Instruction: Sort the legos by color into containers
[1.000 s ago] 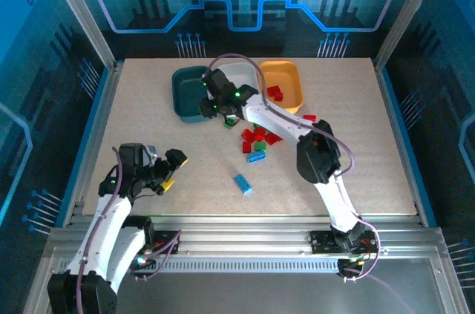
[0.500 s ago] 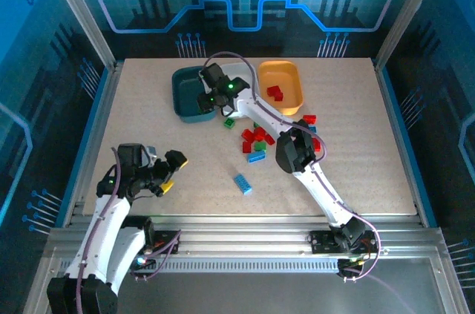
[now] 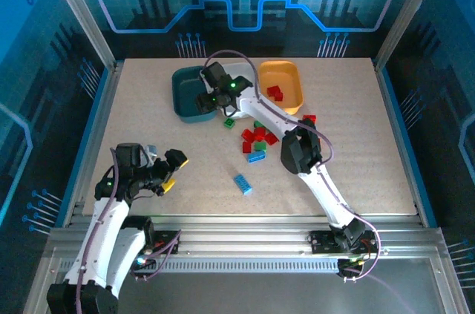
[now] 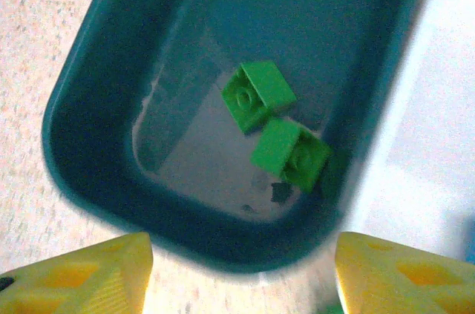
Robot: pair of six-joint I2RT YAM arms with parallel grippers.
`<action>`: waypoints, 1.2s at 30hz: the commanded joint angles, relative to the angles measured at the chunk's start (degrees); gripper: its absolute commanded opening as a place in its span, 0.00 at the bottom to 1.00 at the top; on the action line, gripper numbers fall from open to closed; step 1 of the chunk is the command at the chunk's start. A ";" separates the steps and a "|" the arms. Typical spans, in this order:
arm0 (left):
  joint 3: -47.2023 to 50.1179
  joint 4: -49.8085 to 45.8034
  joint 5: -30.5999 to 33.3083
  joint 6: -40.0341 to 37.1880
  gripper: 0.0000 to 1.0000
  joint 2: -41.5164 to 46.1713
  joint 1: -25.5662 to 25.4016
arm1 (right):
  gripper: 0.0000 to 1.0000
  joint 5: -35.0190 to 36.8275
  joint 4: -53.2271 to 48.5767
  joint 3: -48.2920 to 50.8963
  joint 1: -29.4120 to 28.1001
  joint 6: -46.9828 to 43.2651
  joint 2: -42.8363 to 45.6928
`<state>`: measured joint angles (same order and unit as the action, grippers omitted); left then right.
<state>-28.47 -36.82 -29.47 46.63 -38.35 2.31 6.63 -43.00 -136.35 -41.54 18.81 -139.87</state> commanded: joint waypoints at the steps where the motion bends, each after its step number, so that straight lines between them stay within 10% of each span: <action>1: -0.10 1.64 -1.29 2.14 0.99 0.95 -0.39 | 0.67 2.99 2.16 11.42 -0.82 -1.56 17.35; 13: -4.30 5.36 4.56 2.00 0.98 -6.21 -10.29 | 0.73 2.83 11.01 63.55 -2.40 0.39 48.20; 26: 2.40 13.05 9.17 10.35 0.99 -1.96 -18.92 | 0.90 4.18 6.78 77.52 -13.32 4.36 49.86; 36: 5.77 17.94 8.38 13.17 0.99 -1.35 -20.82 | 0.85 1.01 10.95 77.00 -16.12 4.35 41.50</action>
<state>-22.96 -20.95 -21.02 58.67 -39.29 -17.65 8.93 -33.69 -58.72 -55.66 22.55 -96.53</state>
